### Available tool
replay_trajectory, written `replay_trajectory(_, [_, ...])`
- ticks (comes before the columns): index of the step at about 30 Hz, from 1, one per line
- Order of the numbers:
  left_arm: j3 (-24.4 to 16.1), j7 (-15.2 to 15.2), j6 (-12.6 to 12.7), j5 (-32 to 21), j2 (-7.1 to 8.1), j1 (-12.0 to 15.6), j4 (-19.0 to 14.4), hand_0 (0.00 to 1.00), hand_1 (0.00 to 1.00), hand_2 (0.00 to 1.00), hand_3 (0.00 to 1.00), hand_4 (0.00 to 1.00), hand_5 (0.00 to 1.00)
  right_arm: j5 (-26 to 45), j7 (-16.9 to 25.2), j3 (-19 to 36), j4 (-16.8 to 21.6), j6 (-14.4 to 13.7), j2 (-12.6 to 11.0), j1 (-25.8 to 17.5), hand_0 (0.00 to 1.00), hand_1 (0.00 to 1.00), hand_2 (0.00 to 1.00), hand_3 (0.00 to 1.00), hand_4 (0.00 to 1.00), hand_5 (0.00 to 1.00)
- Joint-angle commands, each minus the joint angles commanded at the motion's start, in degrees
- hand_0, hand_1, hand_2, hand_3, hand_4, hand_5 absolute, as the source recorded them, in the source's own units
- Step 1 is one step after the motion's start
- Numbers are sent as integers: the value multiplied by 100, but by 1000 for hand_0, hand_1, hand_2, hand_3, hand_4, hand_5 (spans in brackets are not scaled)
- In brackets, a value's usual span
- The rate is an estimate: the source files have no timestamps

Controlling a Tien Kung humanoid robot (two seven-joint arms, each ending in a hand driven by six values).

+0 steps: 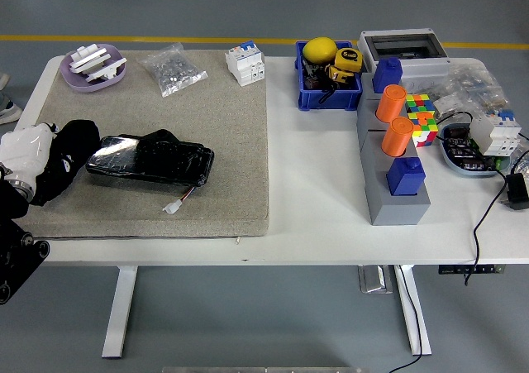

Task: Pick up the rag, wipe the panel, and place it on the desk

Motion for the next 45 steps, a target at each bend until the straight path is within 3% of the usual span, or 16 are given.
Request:
replay_trajectory(1, [3, -21, -21, 22, 4, -11, 3, 344, 429, 510, 568, 466, 2, -6, -1, 8, -1, 0, 1, 3, 747, 598, 608, 568, 998, 514])
replay_trajectory(14, [-92, 181, -367, 183, 61, -59, 183, 411, 501, 532, 580, 476, 2, -34, -1, 65, -2, -3, 18, 8, 744, 597, 608, 567, 998, 512])
replay_trajectory(17, [-139, 356, -576, 248, 72, -63, 187, 411, 501, 532, 580, 476, 2, -50, 1, 87, 1, -9, 22, 12, 744, 597, 608, 567, 998, 512])
replay_trajectory(19, [-140, 390, -641, 267, 85, -61, 183, 439, 543, 559, 574, 492, 2, -63, -2, 92, 1, -11, 22, 14, 744, 596, 608, 567, 998, 515])
replay_trajectory(24, [-190, 450, -806, 290, 116, -48, 156, 439, 543, 559, 574, 492, 2, -83, -5, 117, 1, -18, 21, 14, 744, 596, 608, 567, 998, 515])
replay_trajectory(25, [-202, 452, -822, 280, 119, -45, 148, 476, 661, 650, 582, 690, 2, -85, -6, 115, -1, -18, 22, 15, 744, 596, 607, 566, 998, 514])
replay_trajectory(30, [-262, 431, -992, 259, 136, -35, 88, 476, 661, 650, 582, 690, 2, -88, -5, 92, -2, -34, 24, 27, 744, 596, 607, 566, 998, 514])
replay_trajectory(31, [-278, 447, -1052, 269, 140, -27, 63, 584, 761, 819, 811, 801, 2, -98, -6, 88, -2, -38, 25, 28, 745, 595, 606, 564, 995, 511])
replay_trajectory(36, [-363, 487, -1285, 306, 170, 7, -69, 584, 761, 819, 811, 801, 2, -105, -16, 72, -7, -47, 15, 25, 745, 595, 606, 564, 995, 511])
replay_trajectory(37, [-372, 487, -1307, 306, 178, 11, -92, 618, 798, 864, 858, 883, 2, -109, -17, 72, -7, -49, 13, 24, 744, 595, 605, 561, 992, 511])
replay_trajectory(42, [-432, 582, -1462, 400, 224, 25, -219, 618, 798, 864, 858, 883, 2, -108, -19, 60, -10, -58, 10, 29, 744, 595, 605, 561, 992, 511])
replay_trajectory(43, [-438, 594, -1484, 404, 236, 29, -244, 631, 806, 882, 878, 934, 2, -112, -17, 60, -8, -62, 12, 31, 744, 594, 603, 561, 988, 507])
replay_trajectory(45, [-455, 609, -1505, 429, 254, 38, -292, 631, 806, 882, 878, 934, 2, -120, -16, 58, -7, -63, 15, 35, 744, 594, 603, 561, 988, 507])
